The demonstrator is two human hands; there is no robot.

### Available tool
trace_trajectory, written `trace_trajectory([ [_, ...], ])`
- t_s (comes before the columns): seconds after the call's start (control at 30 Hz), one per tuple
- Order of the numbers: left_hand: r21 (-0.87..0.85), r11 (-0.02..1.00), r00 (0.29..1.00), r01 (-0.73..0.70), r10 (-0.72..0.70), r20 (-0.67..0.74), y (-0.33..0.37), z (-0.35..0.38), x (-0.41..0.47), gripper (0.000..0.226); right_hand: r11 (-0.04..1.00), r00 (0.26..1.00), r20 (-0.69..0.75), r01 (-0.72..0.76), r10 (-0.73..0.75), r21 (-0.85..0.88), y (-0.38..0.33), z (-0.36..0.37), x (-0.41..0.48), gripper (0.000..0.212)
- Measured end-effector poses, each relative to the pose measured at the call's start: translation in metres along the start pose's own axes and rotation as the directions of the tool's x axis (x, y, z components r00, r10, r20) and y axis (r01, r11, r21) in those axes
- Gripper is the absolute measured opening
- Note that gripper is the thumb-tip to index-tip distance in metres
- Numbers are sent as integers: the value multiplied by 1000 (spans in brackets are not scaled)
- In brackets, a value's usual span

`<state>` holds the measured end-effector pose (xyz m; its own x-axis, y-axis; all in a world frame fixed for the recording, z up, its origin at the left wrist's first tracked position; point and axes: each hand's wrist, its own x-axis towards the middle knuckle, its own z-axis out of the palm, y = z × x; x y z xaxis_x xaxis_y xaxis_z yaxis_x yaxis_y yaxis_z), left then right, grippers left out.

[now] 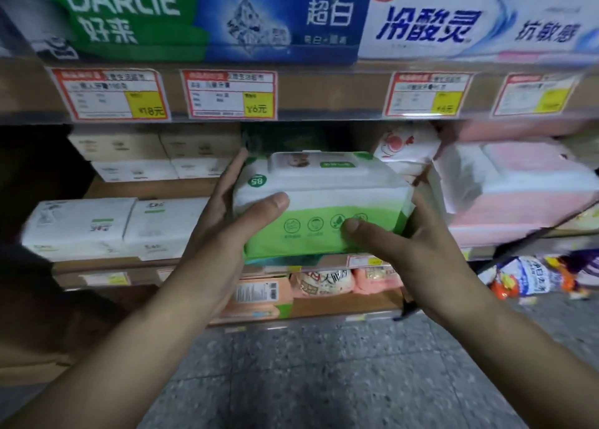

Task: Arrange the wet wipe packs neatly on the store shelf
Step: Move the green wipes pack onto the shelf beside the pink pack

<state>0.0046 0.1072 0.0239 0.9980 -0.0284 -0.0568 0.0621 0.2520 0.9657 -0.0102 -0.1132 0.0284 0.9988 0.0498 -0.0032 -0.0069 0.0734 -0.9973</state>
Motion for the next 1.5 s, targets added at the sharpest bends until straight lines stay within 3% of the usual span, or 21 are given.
trace_trajectory([
  [0.17, 149, 989, 1000, 16, -16, -5, -1, 33, 0, 75, 999, 999, -32, -27, 25, -47, -3, -32, -13, 58],
  [0.4, 353, 932, 996, 81, -60, -70, -7, 72, -1, 54, 991, 991, -47, -129, 128, -39, 0, -60, -25, 42],
  [0.57, 385, 911, 989, 148, -126, -81, -9, 90, 1, 43, 977, 979, -65, -197, 192, -79, -1, -78, -24, 38],
  [0.83, 378, 920, 994, 101, -109, 2, -17, 104, 5, 71, 983, 988, -63, -149, 143, -106, 8, -98, -18, 47],
  [1.03, 413, 910, 999, 16, -32, 31, -27, 112, 10, 80, 988, 995, -47, -88, 83, -129, 18, -107, -6, 58],
  [1.23, 462, 887, 996, -31, -11, 88, -44, 110, 19, 81, 982, 998, -66, -31, 19, -188, 29, -111, 1, 76],
  [1.5, 549, 834, 993, -65, -1, 119, -58, 113, 31, 77, 948, 990, -139, -9, -37, -317, 49, -113, 10, 80],
])
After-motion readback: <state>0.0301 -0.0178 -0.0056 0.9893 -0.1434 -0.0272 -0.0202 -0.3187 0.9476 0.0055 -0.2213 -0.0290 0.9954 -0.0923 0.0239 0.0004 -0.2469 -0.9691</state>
